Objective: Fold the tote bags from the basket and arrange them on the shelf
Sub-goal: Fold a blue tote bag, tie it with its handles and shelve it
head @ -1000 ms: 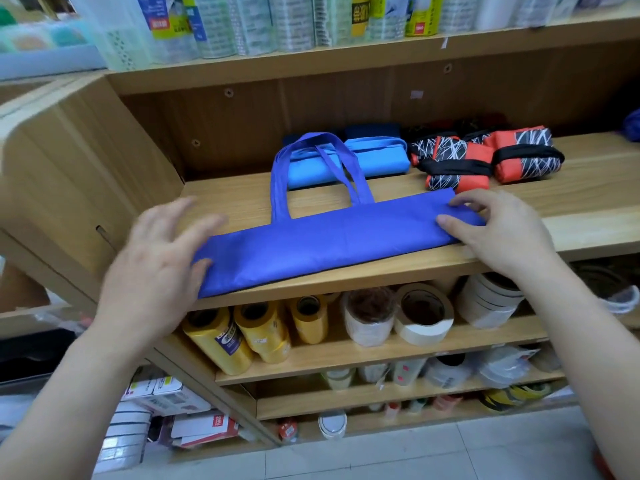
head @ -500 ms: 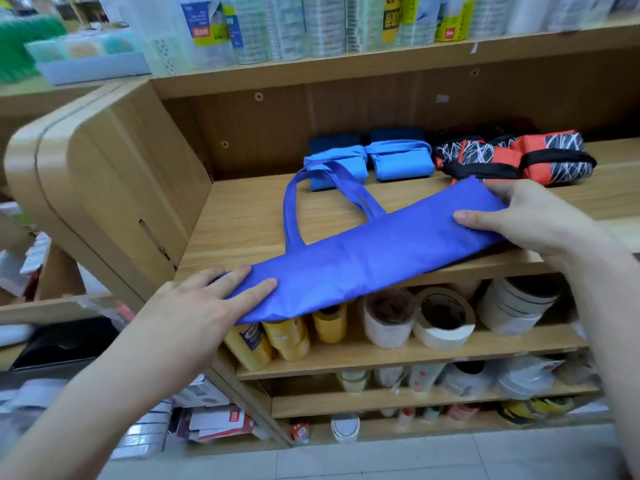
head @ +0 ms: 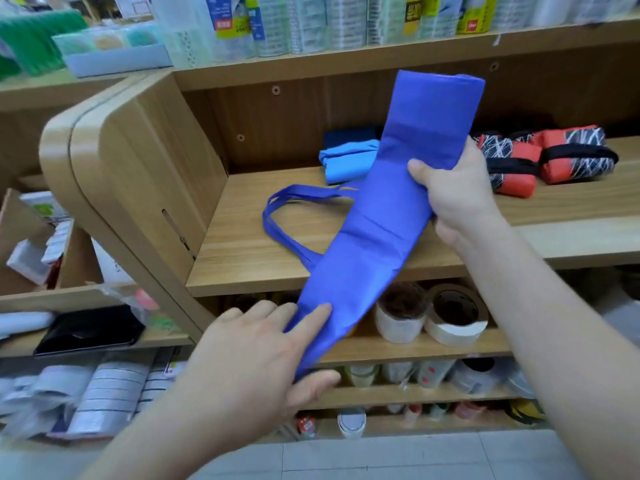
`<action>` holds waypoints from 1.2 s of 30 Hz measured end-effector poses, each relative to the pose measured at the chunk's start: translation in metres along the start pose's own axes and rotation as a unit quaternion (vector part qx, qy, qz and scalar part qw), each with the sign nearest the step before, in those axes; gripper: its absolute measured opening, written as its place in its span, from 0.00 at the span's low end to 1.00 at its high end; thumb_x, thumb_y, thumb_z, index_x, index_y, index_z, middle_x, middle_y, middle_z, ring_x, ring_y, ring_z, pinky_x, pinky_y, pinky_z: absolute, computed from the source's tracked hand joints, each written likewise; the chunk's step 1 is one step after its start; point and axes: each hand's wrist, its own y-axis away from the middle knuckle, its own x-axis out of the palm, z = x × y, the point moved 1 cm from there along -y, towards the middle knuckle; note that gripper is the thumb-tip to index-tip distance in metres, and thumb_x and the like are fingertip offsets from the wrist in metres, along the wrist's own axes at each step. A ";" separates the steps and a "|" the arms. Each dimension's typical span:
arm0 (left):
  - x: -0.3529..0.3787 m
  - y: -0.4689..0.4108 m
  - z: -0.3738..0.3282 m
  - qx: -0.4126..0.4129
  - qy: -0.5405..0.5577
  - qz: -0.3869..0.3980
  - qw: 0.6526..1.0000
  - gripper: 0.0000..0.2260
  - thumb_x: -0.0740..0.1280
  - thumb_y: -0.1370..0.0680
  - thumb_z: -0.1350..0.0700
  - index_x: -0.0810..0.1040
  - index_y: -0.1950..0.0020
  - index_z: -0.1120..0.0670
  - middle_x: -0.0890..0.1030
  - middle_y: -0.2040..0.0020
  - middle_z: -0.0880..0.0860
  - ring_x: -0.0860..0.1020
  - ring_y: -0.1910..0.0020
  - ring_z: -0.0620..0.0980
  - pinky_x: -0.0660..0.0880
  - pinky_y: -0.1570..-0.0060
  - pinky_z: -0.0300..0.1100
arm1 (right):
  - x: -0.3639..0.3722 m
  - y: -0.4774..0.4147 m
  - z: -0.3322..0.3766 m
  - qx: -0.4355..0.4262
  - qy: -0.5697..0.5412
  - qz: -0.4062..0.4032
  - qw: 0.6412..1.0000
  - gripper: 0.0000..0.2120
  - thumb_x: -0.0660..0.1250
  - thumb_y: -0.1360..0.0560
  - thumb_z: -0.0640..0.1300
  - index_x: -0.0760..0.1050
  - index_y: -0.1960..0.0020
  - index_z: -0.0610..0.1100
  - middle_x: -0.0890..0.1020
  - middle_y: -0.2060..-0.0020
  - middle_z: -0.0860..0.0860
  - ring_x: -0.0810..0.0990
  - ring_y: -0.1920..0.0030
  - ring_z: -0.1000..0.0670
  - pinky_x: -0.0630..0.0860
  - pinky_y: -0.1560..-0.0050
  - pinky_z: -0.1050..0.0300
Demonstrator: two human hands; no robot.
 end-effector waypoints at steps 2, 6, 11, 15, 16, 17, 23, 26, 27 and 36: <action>-0.015 -0.004 0.006 0.000 0.122 0.048 0.991 0.28 0.45 0.23 0.29 0.71 0.30 0.40 0.77 0.39 0.43 0.77 0.44 0.47 0.78 0.52 0.50 | 0.000 -0.004 0.000 -0.024 0.003 -0.002 1.000 0.19 0.65 0.27 0.25 0.74 0.47 0.48 0.83 0.51 0.51 0.84 0.51 0.53 0.80 0.48 0.56; -0.016 -0.035 0.032 0.007 0.148 -0.098 0.984 0.28 0.60 0.25 0.62 0.65 0.28 0.38 0.67 0.27 0.53 0.70 0.35 0.56 0.75 0.42 0.55 | 0.006 -0.013 0.007 -0.020 -0.012 0.069 0.997 0.19 0.67 0.27 0.26 0.74 0.44 0.45 0.84 0.50 0.50 0.84 0.49 0.50 0.80 0.48 0.55; -0.009 -0.067 0.023 0.048 -0.055 -0.149 0.986 0.35 0.61 0.30 0.59 0.62 0.24 0.44 0.60 0.22 0.57 0.67 0.32 0.60 0.65 0.42 0.55 | 0.020 -0.021 -0.008 0.048 -0.032 0.125 0.990 0.19 0.66 0.28 0.25 0.75 0.41 0.40 0.84 0.49 0.46 0.83 0.49 0.47 0.80 0.46 0.51; 0.007 -0.075 0.015 0.128 -0.077 -0.107 0.983 0.38 0.65 0.32 0.46 0.61 0.22 0.51 0.60 0.22 0.54 0.65 0.28 0.57 0.59 0.31 0.59 | 0.021 -0.028 -0.023 0.102 -0.009 0.109 0.989 0.18 0.66 0.27 0.26 0.75 0.40 0.40 0.84 0.50 0.46 0.83 0.50 0.48 0.80 0.48 0.52; 0.014 -0.076 0.016 0.134 -0.081 -0.083 0.984 0.40 0.66 0.32 0.46 0.59 0.22 0.52 0.60 0.21 0.53 0.64 0.26 0.56 0.58 0.29 0.59 | 0.021 -0.029 -0.026 0.107 0.007 0.103 0.989 0.19 0.67 0.27 0.26 0.75 0.40 0.41 0.84 0.49 0.47 0.83 0.50 0.48 0.80 0.47 0.51; 0.021 -0.077 0.018 0.135 -0.076 -0.068 0.986 0.41 0.68 0.33 0.47 0.58 0.21 0.53 0.60 0.21 0.52 0.64 0.25 0.54 0.59 0.29 0.58 | 0.021 -0.030 -0.029 0.105 0.040 0.099 0.989 0.21 0.67 0.28 0.26 0.74 0.39 0.42 0.83 0.48 0.46 0.83 0.49 0.47 0.80 0.45 0.49; 0.020 -0.101 0.030 0.149 0.181 -0.094 0.968 0.24 0.64 0.26 0.47 0.75 0.32 0.53 0.77 0.35 0.54 0.71 0.42 0.50 0.67 0.38 0.44 | 0.000 -0.016 -0.011 -0.095 0.384 0.169 0.903 0.39 0.74 0.30 0.42 0.59 0.25 0.53 0.67 0.37 0.46 0.67 0.36 0.51 0.65 0.34 0.61; 0.003 -0.113 0.035 0.089 0.295 -0.092 0.947 0.14 0.63 0.23 0.55 0.81 0.40 0.54 0.81 0.44 0.51 0.73 0.47 0.46 0.64 0.46 0.27 | -0.020 0.018 0.007 0.023 0.267 0.365 0.892 0.20 0.63 0.24 0.61 0.71 0.35 0.55 0.79 0.44 0.50 0.77 0.44 0.59 0.72 0.43 0.65; -0.004 -0.113 0.036 0.036 0.337 -0.072 0.938 0.11 0.65 0.22 0.59 0.80 0.40 0.52 0.81 0.45 0.48 0.76 0.46 0.43 0.64 0.48 0.23 | -0.027 0.028 0.009 0.056 0.235 0.418 0.876 0.21 0.60 0.25 0.65 0.73 0.38 0.56 0.81 0.45 0.53 0.78 0.44 0.61 0.75 0.41 0.63; -0.007 -0.123 0.025 -0.241 0.413 -0.145 0.866 0.23 0.73 0.27 0.43 0.72 0.34 0.43 0.82 0.60 0.45 0.80 0.57 0.46 0.77 0.51 0.47 | -0.019 0.044 -0.025 -0.027 0.291 0.150 0.945 0.25 0.72 0.25 0.47 0.69 0.31 0.50 0.81 0.54 0.55 0.80 0.57 0.48 0.78 0.52 0.51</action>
